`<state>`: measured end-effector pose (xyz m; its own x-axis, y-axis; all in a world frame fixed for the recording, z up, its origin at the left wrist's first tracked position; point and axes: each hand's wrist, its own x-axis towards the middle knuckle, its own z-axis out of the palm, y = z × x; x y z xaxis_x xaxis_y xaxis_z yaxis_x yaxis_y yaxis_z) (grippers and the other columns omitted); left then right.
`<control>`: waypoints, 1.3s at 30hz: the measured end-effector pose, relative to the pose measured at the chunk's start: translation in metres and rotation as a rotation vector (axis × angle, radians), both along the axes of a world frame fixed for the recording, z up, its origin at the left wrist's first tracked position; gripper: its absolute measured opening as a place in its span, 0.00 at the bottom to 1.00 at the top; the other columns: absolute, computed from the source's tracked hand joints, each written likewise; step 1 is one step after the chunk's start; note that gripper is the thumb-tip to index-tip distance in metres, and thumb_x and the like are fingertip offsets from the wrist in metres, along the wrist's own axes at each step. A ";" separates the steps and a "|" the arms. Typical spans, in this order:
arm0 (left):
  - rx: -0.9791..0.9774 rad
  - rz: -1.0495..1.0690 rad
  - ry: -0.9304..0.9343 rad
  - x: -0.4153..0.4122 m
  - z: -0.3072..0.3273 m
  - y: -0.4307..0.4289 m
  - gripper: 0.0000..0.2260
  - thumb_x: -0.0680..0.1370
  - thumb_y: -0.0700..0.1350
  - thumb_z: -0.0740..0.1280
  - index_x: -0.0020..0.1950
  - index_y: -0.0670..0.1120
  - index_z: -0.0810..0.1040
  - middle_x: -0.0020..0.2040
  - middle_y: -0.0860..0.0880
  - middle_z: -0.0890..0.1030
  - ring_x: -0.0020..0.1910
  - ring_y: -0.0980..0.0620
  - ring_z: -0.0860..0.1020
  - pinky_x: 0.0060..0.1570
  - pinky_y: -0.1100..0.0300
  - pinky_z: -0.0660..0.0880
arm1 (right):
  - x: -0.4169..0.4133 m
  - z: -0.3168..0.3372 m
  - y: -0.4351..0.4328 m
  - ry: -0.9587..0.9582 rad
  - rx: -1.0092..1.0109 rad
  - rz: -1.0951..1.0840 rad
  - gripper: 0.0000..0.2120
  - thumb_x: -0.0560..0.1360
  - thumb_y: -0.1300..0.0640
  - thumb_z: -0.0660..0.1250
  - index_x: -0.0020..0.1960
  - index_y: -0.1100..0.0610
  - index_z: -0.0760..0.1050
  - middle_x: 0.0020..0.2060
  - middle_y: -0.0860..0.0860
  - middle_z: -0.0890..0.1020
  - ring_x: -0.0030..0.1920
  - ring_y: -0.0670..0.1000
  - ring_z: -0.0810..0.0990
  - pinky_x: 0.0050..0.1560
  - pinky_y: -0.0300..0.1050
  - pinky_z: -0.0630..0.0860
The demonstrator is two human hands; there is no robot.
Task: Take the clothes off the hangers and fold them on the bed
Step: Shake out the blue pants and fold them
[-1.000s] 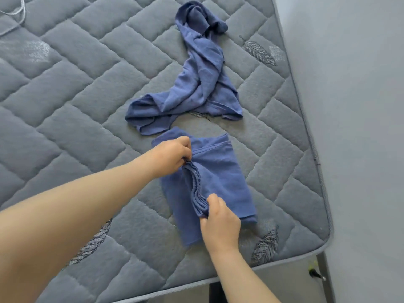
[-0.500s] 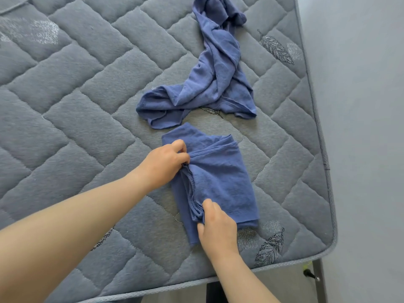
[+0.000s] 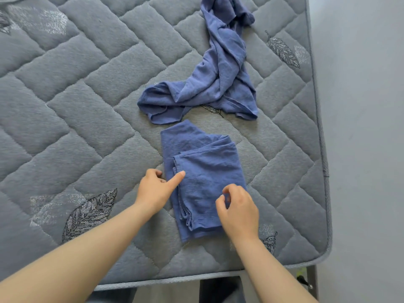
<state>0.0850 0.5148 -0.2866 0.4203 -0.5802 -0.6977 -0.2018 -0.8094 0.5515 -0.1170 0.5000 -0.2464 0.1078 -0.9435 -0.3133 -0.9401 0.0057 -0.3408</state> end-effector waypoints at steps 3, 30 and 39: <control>0.020 0.137 0.027 -0.018 0.000 0.003 0.33 0.65 0.64 0.74 0.58 0.44 0.68 0.46 0.51 0.77 0.42 0.59 0.75 0.36 0.67 0.66 | -0.013 -0.008 -0.023 0.010 -0.038 -0.193 0.15 0.75 0.53 0.67 0.59 0.58 0.73 0.55 0.54 0.76 0.56 0.56 0.72 0.54 0.50 0.70; -0.383 0.561 -0.031 0.009 0.239 0.037 0.06 0.78 0.48 0.66 0.49 0.46 0.73 0.44 0.50 0.80 0.45 0.50 0.78 0.44 0.55 0.74 | 0.080 0.212 -0.087 -0.531 0.116 0.137 0.14 0.78 0.55 0.63 0.37 0.58 0.64 0.31 0.48 0.71 0.33 0.48 0.68 0.37 0.46 0.67; -0.618 0.733 -0.216 0.157 0.388 0.168 0.05 0.78 0.45 0.66 0.47 0.55 0.73 0.45 0.57 0.80 0.42 0.64 0.77 0.36 0.73 0.69 | 0.265 0.361 -0.007 -0.696 0.027 0.539 0.13 0.77 0.56 0.64 0.39 0.63 0.67 0.31 0.53 0.73 0.33 0.50 0.67 0.35 0.46 0.65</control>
<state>0.2417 0.6823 0.1011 0.9049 -0.3615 -0.2246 0.0887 -0.3561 0.9303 0.1479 0.4929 0.1151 0.7114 -0.7021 -0.0317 -0.3957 -0.3628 -0.8437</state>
